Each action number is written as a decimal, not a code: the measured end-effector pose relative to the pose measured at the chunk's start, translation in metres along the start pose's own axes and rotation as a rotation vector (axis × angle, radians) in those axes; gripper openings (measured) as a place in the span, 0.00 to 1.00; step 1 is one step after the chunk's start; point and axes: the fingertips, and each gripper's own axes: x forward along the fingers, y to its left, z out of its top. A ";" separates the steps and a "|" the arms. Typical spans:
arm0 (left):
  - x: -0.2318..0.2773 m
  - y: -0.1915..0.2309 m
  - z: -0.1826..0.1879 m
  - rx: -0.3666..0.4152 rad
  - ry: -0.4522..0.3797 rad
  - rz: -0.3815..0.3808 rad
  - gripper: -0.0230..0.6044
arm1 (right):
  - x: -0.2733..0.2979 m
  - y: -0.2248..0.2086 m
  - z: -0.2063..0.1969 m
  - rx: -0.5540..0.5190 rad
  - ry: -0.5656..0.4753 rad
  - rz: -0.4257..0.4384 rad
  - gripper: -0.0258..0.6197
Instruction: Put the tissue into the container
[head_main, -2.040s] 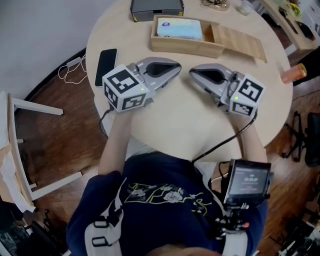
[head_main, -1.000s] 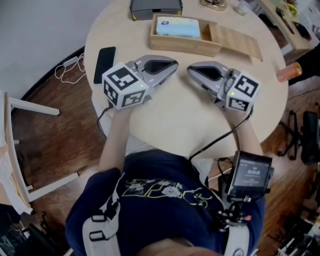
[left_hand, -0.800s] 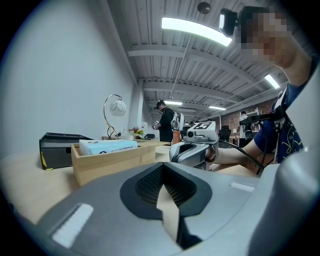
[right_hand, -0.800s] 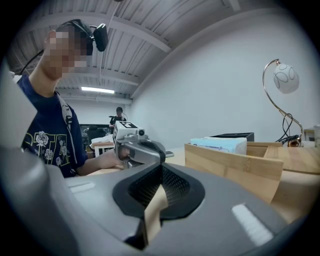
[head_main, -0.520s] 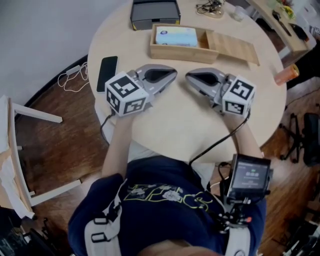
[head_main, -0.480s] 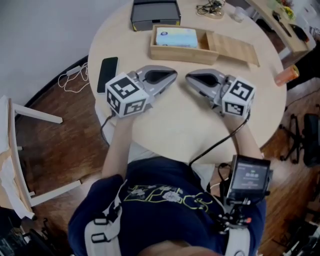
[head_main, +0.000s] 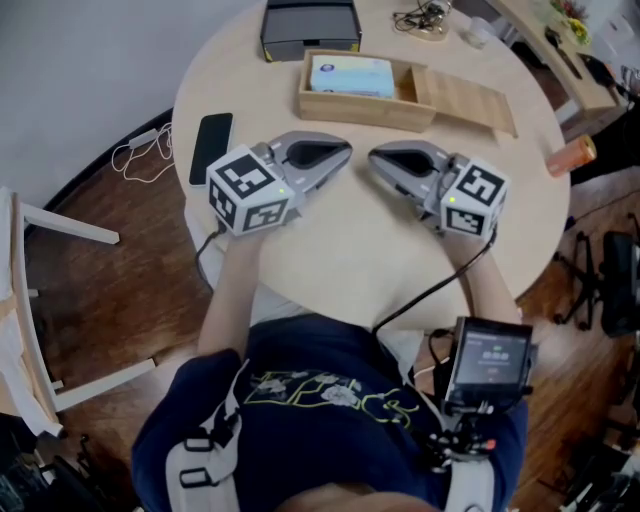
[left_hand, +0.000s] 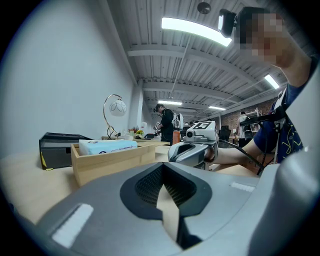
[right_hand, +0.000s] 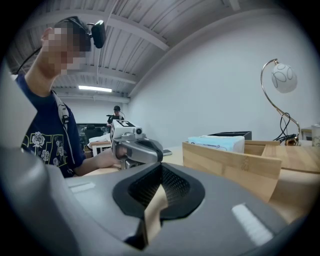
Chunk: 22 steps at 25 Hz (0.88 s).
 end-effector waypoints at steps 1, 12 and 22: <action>0.000 0.000 0.000 0.000 0.000 0.000 0.04 | 0.000 0.000 0.000 -0.001 0.001 -0.001 0.04; -0.001 0.002 0.000 0.002 0.000 0.010 0.04 | 0.001 0.000 0.002 -0.012 0.000 -0.012 0.04; -0.001 0.001 0.000 -0.002 -0.001 0.011 0.04 | -0.001 0.000 0.002 0.001 -0.007 -0.009 0.04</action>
